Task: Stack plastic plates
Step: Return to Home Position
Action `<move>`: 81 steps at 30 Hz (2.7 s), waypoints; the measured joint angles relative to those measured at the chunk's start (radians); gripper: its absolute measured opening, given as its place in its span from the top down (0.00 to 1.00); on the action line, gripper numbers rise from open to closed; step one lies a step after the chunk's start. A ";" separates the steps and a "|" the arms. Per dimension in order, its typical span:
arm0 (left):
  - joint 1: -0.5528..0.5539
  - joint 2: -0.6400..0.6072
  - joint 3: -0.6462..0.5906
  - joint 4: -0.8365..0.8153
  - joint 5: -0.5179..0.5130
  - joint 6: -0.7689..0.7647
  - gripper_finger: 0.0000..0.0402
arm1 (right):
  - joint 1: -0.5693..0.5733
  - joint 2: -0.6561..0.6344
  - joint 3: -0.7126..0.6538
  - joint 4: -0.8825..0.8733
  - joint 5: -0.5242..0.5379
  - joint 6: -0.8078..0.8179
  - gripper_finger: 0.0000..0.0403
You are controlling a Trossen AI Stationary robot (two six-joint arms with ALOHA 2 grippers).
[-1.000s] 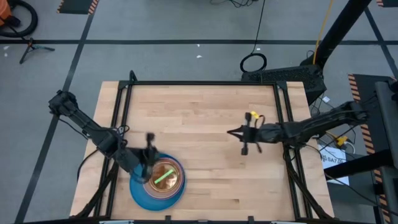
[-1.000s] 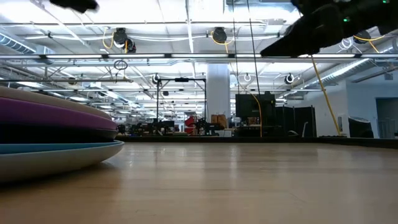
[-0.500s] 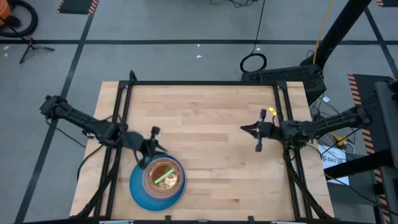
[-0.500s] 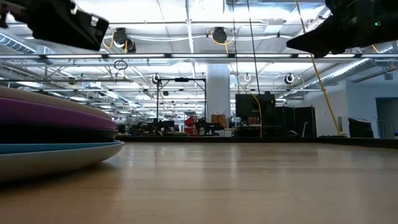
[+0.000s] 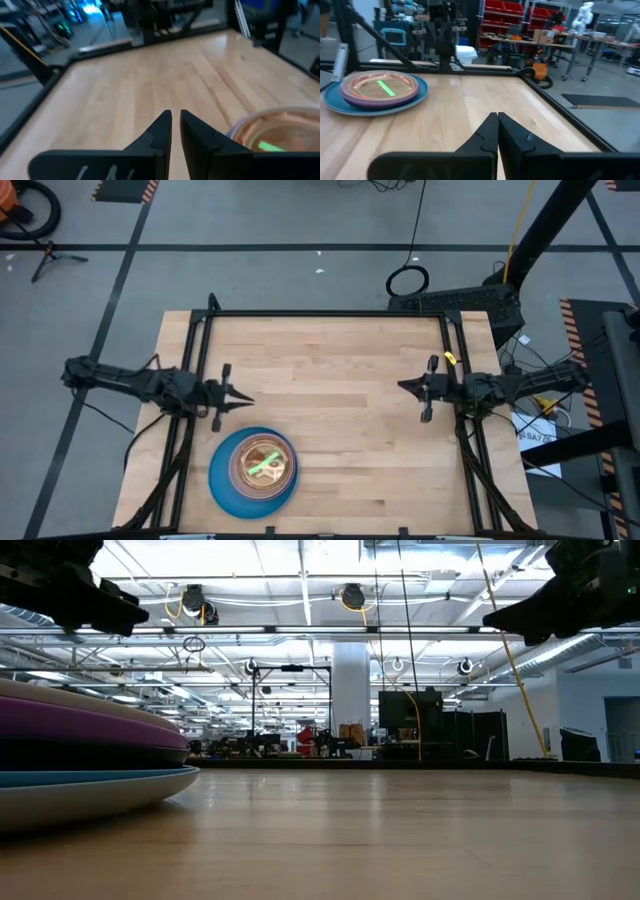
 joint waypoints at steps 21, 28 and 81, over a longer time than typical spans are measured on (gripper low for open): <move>0.061 -0.366 -0.139 -0.084 0.000 -0.048 0.88 | 0.000 -0.280 -0.126 -0.058 0.015 0.027 1.00; 0.061 -0.365 -0.188 -0.001 0.004 -0.082 0.88 | -0.005 -0.273 -0.163 -0.005 0.011 0.029 1.00; 0.061 -0.362 -0.247 0.164 0.038 -0.186 0.88 | -0.006 -0.164 -0.167 0.003 0.014 0.109 1.00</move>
